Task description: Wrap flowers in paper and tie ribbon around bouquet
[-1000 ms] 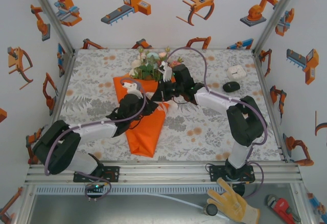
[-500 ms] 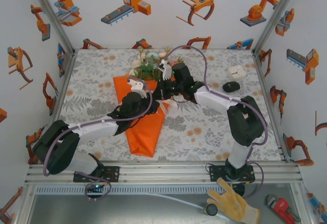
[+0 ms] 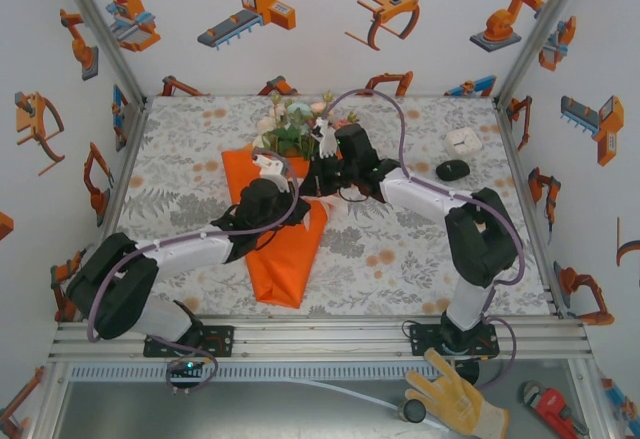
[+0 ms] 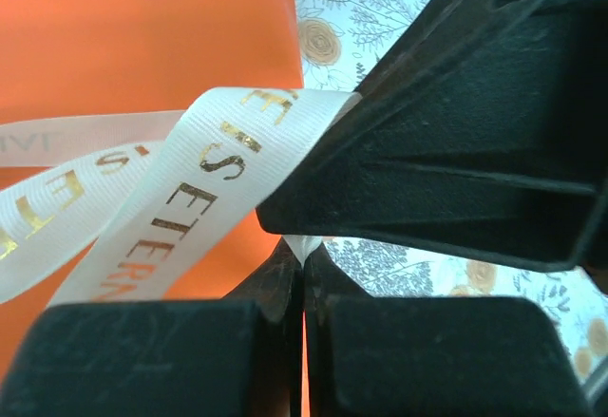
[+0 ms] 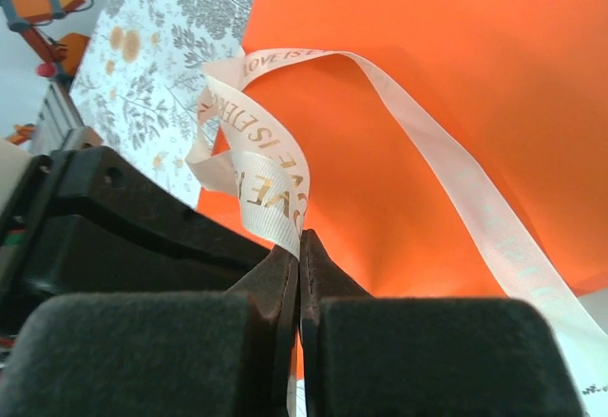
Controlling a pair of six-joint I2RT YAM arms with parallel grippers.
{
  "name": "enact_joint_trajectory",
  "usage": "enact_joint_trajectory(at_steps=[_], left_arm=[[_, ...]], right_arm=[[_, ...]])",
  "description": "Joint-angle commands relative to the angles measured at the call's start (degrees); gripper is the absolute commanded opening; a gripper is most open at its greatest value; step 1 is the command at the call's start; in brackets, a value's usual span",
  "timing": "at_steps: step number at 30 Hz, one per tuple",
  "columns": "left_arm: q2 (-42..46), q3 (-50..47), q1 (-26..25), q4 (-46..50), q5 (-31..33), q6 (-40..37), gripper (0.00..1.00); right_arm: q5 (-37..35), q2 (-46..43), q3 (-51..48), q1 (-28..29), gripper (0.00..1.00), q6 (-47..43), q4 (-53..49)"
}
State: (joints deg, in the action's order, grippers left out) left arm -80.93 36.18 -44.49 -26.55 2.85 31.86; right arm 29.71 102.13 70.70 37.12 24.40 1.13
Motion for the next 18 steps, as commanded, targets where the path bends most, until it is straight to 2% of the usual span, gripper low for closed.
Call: enact_joint_trajectory(at_steps=[1,3,5,7,10,12,16,18], left_arm=[[3.86,1.57,-0.21,4.02,-7.07,5.54,0.0],[3.61,1.65,-0.17,3.71,-10.09,8.23,0.0],[2.17,1.32,-0.2,1.09,-11.86,11.84,0.0],[0.19,1.04,-0.19,-2.62,-12.97,15.06,0.0],[-2.35,1.21,-0.19,-7.56,-14.06,18.54,0.0],[-3.34,1.83,0.02,-8.82,-14.37,20.33,0.0],[-4.06,2.97,0.71,-9.32,-14.67,22.64,0.0],[-4.05,3.0,0.88,-10.04,-14.82,23.51,0.0]], right_arm=[[-9.78,0.95,0.76,-0.22,0.08,-7.32,-1.24],[-10.3,0.95,-0.01,-0.21,0.19,-10.02,-1.04],[-8.19,-1.4,-1.49,-0.37,0.49,-10.16,-0.15],[-8.63,-6.92,-4.48,-1.11,0.66,-8.23,1.19],[-8.97,-15.02,-10.26,-4.25,0.67,-3.76,1.19],[-7.26,-21.11,-16.09,-5.99,0.64,-0.3,2.64],[-5.5,-34.28,-34.42,-5.79,0.63,2.05,17.57],[-3.09,-37.77,-40.34,-5.62,0.64,0.51,24.02]])
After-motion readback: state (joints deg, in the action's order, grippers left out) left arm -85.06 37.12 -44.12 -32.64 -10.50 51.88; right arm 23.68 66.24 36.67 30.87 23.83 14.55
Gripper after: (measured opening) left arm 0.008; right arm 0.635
